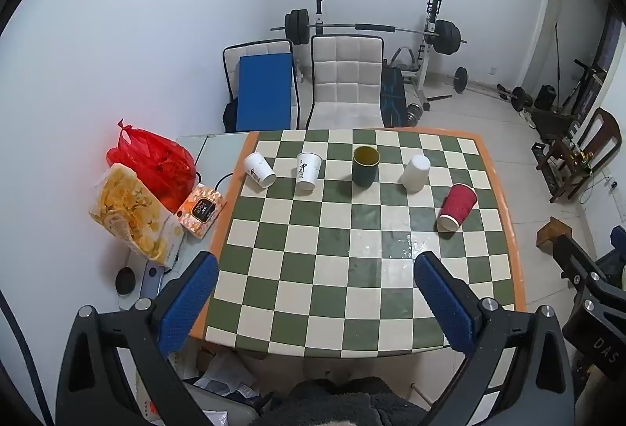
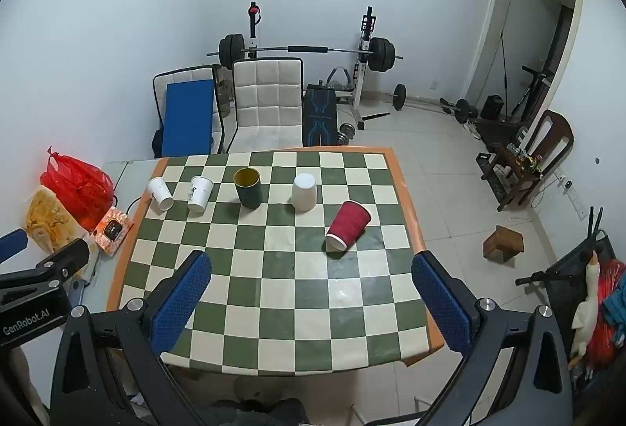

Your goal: Flip cup upside down

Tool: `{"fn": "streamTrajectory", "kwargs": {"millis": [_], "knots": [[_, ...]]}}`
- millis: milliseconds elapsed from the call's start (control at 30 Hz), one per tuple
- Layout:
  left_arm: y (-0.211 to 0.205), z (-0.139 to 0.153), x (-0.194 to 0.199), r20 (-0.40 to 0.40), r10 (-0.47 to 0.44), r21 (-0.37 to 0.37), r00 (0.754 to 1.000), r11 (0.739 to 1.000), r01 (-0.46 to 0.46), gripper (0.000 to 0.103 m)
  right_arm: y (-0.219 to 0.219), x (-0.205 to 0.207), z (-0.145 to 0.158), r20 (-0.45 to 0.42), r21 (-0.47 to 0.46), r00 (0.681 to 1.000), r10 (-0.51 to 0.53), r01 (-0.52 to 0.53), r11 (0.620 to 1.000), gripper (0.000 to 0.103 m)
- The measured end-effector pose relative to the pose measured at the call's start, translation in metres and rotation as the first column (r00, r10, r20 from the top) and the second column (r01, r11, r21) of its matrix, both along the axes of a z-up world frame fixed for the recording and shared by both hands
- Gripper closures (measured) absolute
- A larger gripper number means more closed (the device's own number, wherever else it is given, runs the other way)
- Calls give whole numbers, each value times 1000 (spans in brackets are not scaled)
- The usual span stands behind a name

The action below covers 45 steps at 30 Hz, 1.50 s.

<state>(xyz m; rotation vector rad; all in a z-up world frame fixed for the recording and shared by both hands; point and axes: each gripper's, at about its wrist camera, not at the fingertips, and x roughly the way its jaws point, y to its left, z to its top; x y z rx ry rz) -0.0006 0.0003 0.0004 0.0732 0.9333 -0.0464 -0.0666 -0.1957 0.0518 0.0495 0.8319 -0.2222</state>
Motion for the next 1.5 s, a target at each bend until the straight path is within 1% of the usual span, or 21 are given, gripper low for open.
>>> {"fn": "streamTrajectory", "kwargs": {"millis": [33,100,267,333,400,500,667,767,900,1133,1167,1500], "knots": [[0,0,0,-2,0,-2,1000,1000,0,0,1,0,0,1,-22,1000,0,0,1000,0],[-1,0,0,-3,0,11,1000,1000,0,0,1,-1,1,12,-15,1000,-2,2,1000,0],[0,-1,1,1,5,12,1000,1000,-5,0,4,-1,5,16,-9,1000,2,-2,1000,0],[-2,4,9,1,6,7,1000,1000,-6,0,6,3,10,15,-13,1000,4,-3,1000,0],[-3,13,8,4,3,5,1000,1000,-3,0,5,1,11,20,-7,1000,0,0,1000,0],[-5,12,5,9,5,3,1000,1000,-5,0,4,-1,10,21,-4,1000,1,-1,1000,0],[-5,17,6,13,6,1,1000,1000,-6,0,18,2,22,25,-12,1000,0,0,1000,0],[-5,18,6,14,5,0,1000,1000,-5,0,18,1,20,27,-11,1000,1,-1,1000,0],[-4,16,4,17,2,-1,1000,1000,-2,0,23,4,26,28,-12,1000,6,-6,1000,0],[-3,16,4,20,-1,-4,1000,1000,1,0,24,5,26,29,-4,1000,7,-7,1000,0],[-3,21,6,20,-1,-4,1000,1000,1,0,25,5,26,30,-5,1000,7,-7,1000,0],[1,28,8,27,0,-10,1000,1000,0,0,28,8,31,34,-1,999,11,-11,1000,0]]}}
